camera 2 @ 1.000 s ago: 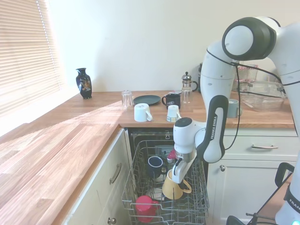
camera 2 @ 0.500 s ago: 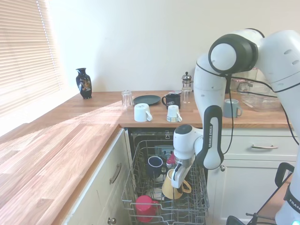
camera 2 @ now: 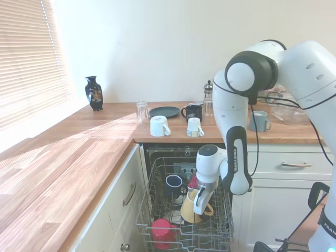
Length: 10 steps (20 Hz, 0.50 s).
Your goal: Transfer the yellow mug from the dishwasher to the counter
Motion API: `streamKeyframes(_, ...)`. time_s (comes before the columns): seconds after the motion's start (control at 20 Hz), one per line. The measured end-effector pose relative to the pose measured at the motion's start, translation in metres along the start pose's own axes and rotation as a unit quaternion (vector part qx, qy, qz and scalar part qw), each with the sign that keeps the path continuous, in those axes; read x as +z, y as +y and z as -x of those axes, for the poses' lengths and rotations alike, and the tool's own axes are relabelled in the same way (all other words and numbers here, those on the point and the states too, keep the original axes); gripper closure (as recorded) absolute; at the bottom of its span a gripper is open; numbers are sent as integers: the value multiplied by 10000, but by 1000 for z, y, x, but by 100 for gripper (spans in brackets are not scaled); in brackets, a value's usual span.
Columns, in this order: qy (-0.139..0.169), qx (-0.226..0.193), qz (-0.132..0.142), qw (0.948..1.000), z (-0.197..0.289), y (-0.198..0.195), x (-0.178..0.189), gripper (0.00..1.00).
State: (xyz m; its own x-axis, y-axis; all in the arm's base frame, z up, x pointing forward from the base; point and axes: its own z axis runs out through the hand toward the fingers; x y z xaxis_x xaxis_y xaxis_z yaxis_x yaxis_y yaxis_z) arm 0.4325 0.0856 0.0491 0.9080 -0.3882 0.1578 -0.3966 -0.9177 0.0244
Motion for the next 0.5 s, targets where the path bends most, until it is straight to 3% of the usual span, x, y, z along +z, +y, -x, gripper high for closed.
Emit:
streamKeyframes(0.3, 40, -120, -35, 9999, 0, -12, 0, 0)
streamKeyframes(0.35, 40, -137, -39, 9999, 1, -15, 0, 100)
streamKeyframes(0.5, 36, -171, -34, 9998, 1, -20, 1, 100)
